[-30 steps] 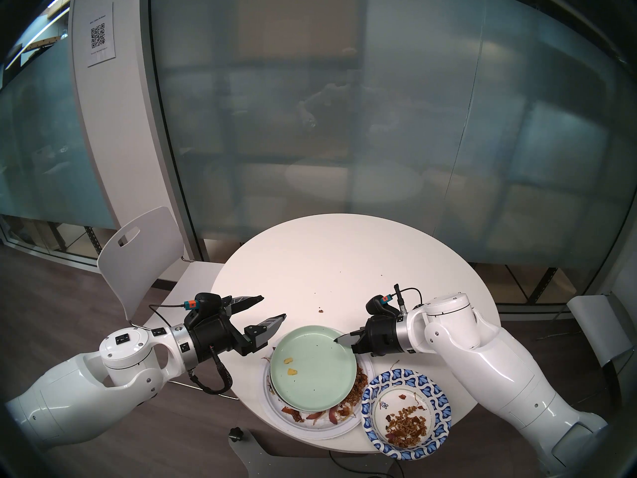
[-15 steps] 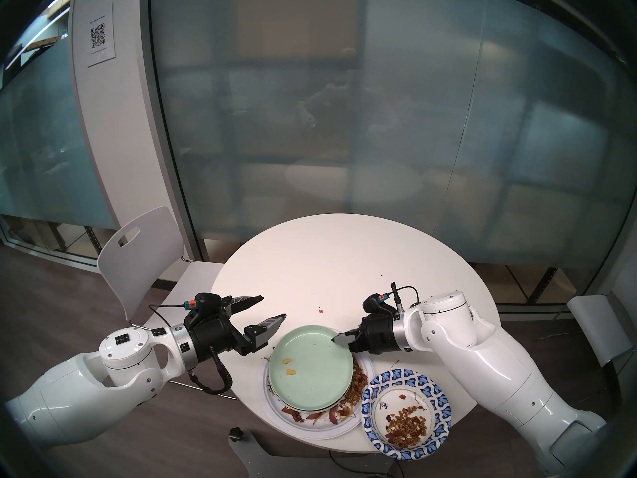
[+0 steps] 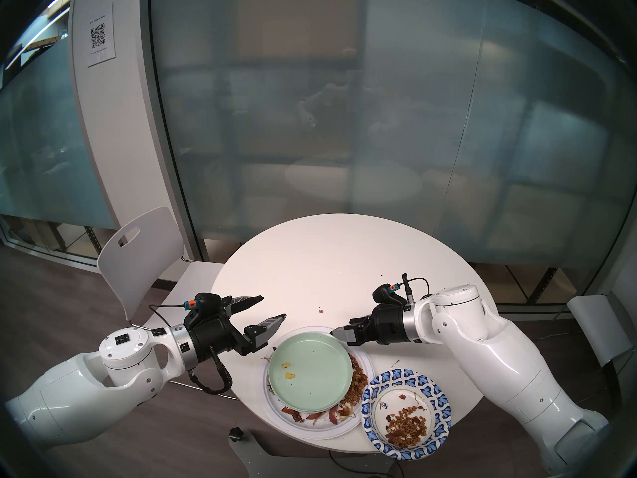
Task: Stack the plates into one stack
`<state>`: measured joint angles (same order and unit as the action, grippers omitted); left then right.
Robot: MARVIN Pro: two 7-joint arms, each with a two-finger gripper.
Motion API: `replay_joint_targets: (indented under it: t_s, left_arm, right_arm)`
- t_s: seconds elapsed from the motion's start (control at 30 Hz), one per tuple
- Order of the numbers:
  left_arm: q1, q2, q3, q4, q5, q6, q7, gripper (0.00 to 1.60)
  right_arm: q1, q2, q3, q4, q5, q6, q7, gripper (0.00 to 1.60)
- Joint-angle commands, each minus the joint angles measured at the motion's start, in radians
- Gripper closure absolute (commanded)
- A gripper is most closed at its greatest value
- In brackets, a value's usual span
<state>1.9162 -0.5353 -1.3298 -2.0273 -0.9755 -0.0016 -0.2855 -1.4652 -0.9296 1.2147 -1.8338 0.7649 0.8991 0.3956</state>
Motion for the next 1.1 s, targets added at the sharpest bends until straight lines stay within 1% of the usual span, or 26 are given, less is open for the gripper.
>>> replay_joint_targets:
  t_s: [0.0, 0.03, 0.07, 0.1, 0.13, 0.23, 0.27, 0.33, 0.4, 0.43, 0.47, 0.57, 0.63, 0.7, 0.77, 0.8, 0.87, 0.93, 0.97, 1.0, 1.07]
  left_arm:
    - [-0.002, -0.001, -0.005, -0.018, 0.0, -0.008, -0.002, 0.0]
    - [-0.002, -0.001, -0.005, -0.018, 0.0, -0.008, -0.002, 0.0]
    - [-0.003, -0.001, -0.005, -0.018, 0.0, -0.008, -0.002, 0.0]
    - [-0.003, -0.001, -0.004, -0.018, 0.0, -0.008, -0.002, 0.0]
    - [-0.003, -0.001, -0.004, -0.017, 0.0, -0.008, -0.002, 0.0]
    - [-0.004, -0.001, -0.003, -0.017, 0.0, -0.008, -0.002, 0.0]
    - [-0.004, -0.001, -0.003, -0.017, 0.0, -0.007, -0.002, 0.0]
    - [-0.005, -0.001, -0.003, -0.016, -0.001, -0.007, -0.002, 0.0]
    - [-0.005, -0.001, -0.002, -0.016, -0.001, -0.007, -0.002, 0.0]
    - [-0.006, -0.001, -0.002, -0.016, -0.001, -0.007, -0.002, 0.0]
    - [-0.006, -0.001, -0.002, -0.016, -0.001, -0.007, -0.002, 0.0]
    - [-0.007, 0.0, -0.001, -0.015, -0.001, -0.006, -0.002, 0.0]
    - [-0.007, 0.0, 0.0, -0.015, -0.001, -0.006, -0.002, 0.0]
    - [-0.008, 0.0, 0.0, -0.015, -0.002, -0.006, -0.002, 0.0]
    - [-0.008, 0.0, 0.001, -0.014, -0.002, -0.006, -0.002, 0.0]
    - [-0.008, 0.0, 0.001, -0.014, -0.002, -0.006, -0.002, 0.0]
    - [-0.009, 0.0, 0.002, -0.014, -0.002, -0.006, -0.002, 0.0]
    - [-0.009, 0.001, 0.002, -0.014, -0.002, -0.006, -0.002, 0.0]
    - [-0.01, 0.001, 0.002, -0.014, -0.002, -0.006, -0.002, 0.0]
    - [-0.01, 0.001, 0.003, -0.013, -0.002, -0.006, -0.002, 0.0]
    - [-0.01, 0.001, 0.003, -0.013, -0.003, -0.006, -0.002, 0.0]
  right_arm:
    - [-0.124, 0.09, 0.136, -0.09, 0.062, 0.005, 0.004, 0.0]
    - [-0.114, 0.109, 0.128, -0.082, 0.075, 0.01, 0.006, 0.0]
    - [-0.155, 0.117, 0.161, -0.099, 0.078, 0.004, 0.003, 0.0]
    - [-0.134, 0.123, 0.152, -0.084, 0.085, 0.02, 0.008, 0.0]
    - [-0.158, 0.145, 0.165, -0.101, 0.098, 0.012, 0.006, 0.0]
    - [-0.21, 0.181, 0.209, -0.127, 0.121, 0.022, 0.008, 0.0]
    - [-0.202, 0.184, 0.211, -0.119, 0.121, 0.033, 0.007, 0.0]
    - [-0.249, 0.209, 0.25, -0.135, 0.136, 0.033, 0.005, 0.0]
    - [-0.261, 0.225, 0.267, -0.132, 0.141, 0.043, 0.003, 0.01]
    - [-0.29, 0.231, 0.291, -0.14, 0.147, 0.044, 0.003, 0.01]
    - [-0.29, 0.237, 0.296, -0.133, 0.149, 0.051, 0.001, 0.03]
    - [-0.342, 0.25, 0.347, -0.138, 0.16, 0.059, -0.001, 0.04]
    - [-0.356, 0.257, 0.371, -0.137, 0.165, 0.061, 0.0, 0.04]
    - [-0.399, 0.262, 0.412, -0.147, 0.17, 0.061, 0.001, 0.05]
    - [-0.409, 0.264, 0.427, -0.142, 0.173, 0.061, 0.002, 0.04]
    - [-0.431, 0.267, 0.44, -0.145, 0.174, 0.061, 0.003, 0.06]
    - [-0.45, 0.266, 0.452, -0.14, 0.174, 0.061, 0.004, 0.09]
    - [-0.479, 0.262, 0.472, -0.138, 0.175, 0.061, 0.005, 0.41]
    - [-0.498, 0.262, 0.482, -0.142, 0.176, 0.061, 0.006, 0.77]
    - [-0.499, 0.257, 0.484, -0.139, 0.176, 0.061, 0.008, 0.81]
    - [-0.529, 0.251, 0.5, -0.146, 0.179, 0.061, 0.01, 0.82]
